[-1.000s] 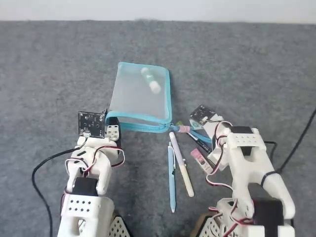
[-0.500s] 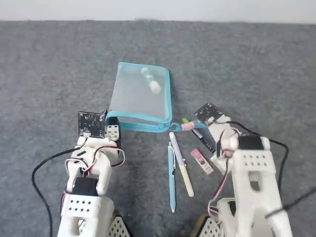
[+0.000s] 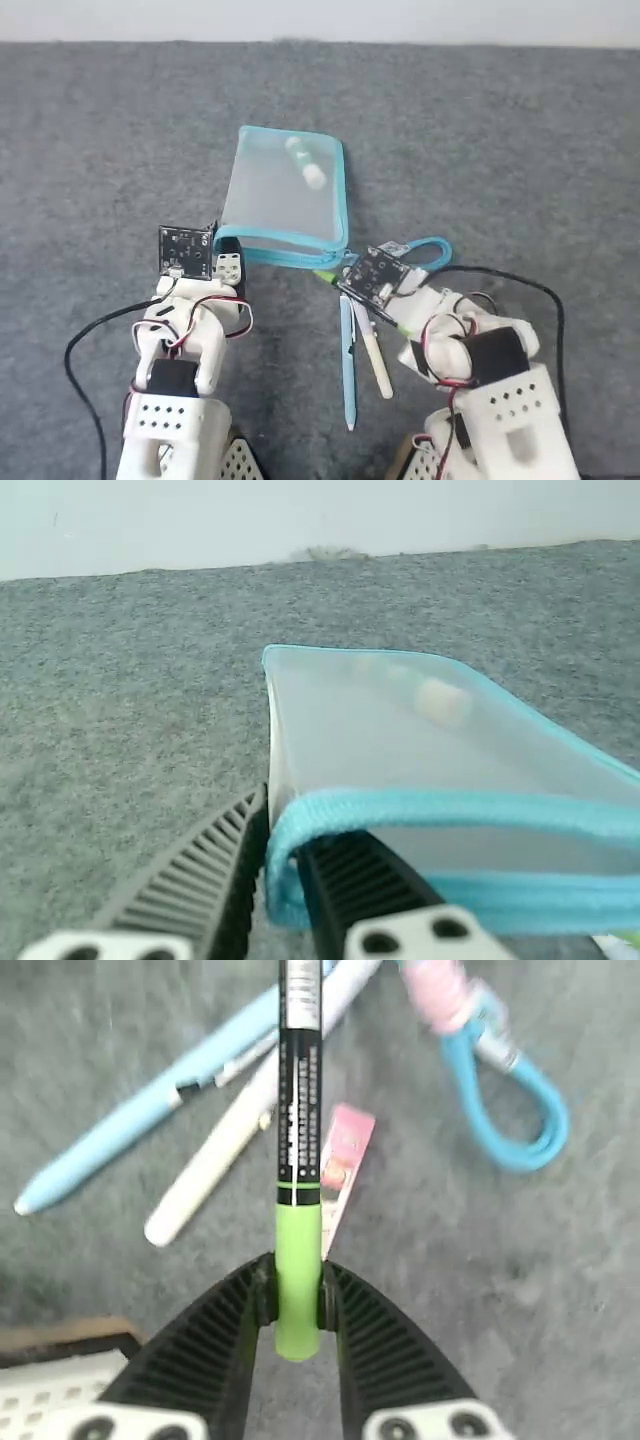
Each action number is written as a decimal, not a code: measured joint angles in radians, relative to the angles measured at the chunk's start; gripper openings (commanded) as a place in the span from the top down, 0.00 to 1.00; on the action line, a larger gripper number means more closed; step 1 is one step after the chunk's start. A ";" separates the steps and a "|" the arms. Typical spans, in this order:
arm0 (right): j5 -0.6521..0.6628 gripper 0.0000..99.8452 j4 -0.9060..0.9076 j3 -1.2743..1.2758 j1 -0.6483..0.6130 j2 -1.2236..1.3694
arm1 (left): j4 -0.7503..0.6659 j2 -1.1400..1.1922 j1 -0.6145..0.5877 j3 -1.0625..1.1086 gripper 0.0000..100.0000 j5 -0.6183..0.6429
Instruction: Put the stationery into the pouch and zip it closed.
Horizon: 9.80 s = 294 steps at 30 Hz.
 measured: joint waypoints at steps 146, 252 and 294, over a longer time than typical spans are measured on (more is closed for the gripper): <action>0.186 0.79 -1.092 -0.060 -0.236 0.706 | 0.186 0.000 0.043 -0.109 0.99 0.000; -0.138 0.85 -0.505 0.121 0.104 0.720 | 0.061 -0.002 -0.078 -0.091 0.99 0.101; -0.364 0.99 -0.028 -0.545 -0.307 0.660 | 0.060 -0.002 0.084 -0.061 0.99 0.072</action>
